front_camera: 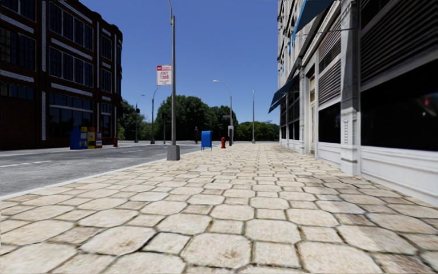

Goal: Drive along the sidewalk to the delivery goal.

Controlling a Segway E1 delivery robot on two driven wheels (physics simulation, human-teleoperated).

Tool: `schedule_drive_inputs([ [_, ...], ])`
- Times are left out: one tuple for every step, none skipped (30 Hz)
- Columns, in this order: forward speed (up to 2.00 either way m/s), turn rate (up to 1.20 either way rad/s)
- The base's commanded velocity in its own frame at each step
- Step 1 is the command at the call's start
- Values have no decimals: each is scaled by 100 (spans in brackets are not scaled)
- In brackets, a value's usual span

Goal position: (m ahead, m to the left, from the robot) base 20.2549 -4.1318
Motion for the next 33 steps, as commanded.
schedule_drive_inputs([
  [200, -38],
  [200, -38],
  [200, -38],
  [200, -38],
  [200, -38],
  [200, -38],
  [200, -38],
  [200, -38],
  [200, -38],
  [200, -38],
  [200, -38],
  [200, -30],
  [200, -30],
  [200, 0],
  [200, 0],
  [200, 0],
  [200, 0],
  [200, 0],
  [200, 0],
  [200, 0],
  [200, 0],
  [200, 0],
  [200, 0],
  [200, 0],
  [200, 0],
  [200, 0],
  [200, 0],
  [200, 0],
  [200, 0],
  [200, 0],
  [200, 0],
  [200, 0],
  [200, 0],
])
